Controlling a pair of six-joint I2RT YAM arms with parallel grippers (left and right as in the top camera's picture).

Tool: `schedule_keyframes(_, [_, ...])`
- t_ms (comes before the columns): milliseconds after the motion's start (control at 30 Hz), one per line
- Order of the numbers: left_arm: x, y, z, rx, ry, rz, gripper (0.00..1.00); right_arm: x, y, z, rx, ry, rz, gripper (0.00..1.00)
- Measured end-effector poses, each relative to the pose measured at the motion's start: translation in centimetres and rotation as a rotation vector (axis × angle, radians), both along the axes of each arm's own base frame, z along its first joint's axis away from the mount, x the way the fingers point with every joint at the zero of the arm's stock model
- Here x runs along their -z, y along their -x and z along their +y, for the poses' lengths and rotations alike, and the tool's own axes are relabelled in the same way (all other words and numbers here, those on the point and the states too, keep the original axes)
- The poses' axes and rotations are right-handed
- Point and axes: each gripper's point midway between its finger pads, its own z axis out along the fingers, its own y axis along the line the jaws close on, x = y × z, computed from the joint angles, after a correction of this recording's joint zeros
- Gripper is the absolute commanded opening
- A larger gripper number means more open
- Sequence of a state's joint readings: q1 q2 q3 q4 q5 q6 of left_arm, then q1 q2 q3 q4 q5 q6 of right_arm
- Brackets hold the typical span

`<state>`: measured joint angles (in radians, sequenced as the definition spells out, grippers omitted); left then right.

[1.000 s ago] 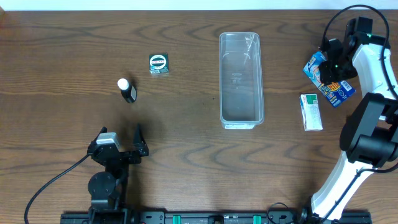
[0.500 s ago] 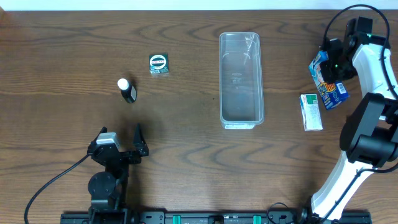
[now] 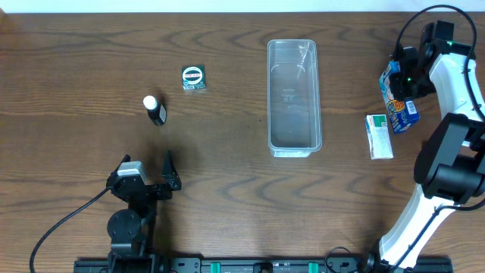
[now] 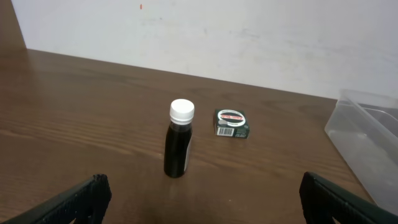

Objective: Pack container
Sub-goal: 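Lift the blue box upright with the right gripper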

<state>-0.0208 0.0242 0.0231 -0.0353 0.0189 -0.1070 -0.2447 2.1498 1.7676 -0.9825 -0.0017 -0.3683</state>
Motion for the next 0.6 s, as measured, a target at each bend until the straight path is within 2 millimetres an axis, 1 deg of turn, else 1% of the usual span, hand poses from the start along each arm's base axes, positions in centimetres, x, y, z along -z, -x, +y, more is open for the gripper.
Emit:
schedule_keyframes(200, [0.0, 0.0, 0.0, 0.0, 0.0, 0.0, 0.98, 0.0, -0.2, 0.8, 0.013, -0.048, -0.011, 0.17])
schedule_keyframes(333, [0.0, 0.0, 0.0, 0.0, 0.0, 0.0, 0.98, -0.2, -0.3, 1.7, 0.015, -0.104, -0.022, 0.18])
schedule_keyframes(400, [0.0, 0.0, 0.0, 0.0, 0.0, 0.0, 0.98, -0.7, -0.5, 2.3, 0.013, -0.14, -0.037, 0.18])
schedule_keyframes(467, [0.0, 0.0, 0.0, 0.0, 0.0, 0.0, 0.98, -1.6, -0.7, 2.9, 0.011, -0.174, -0.057, 0.18])
schedule_keyframes(533, [0.0, 0.0, 0.0, 0.0, 0.0, 0.0, 0.98, -3.0, -1.1, 3.4, 0.013, -0.203, -0.09, 0.18])
schedule_keyframes(600, [0.0, 0.0, 0.0, 0.0, 0.0, 0.0, 0.98, -5.2, -1.5, 4.0, 0.009, -0.231, -0.142, 0.2])
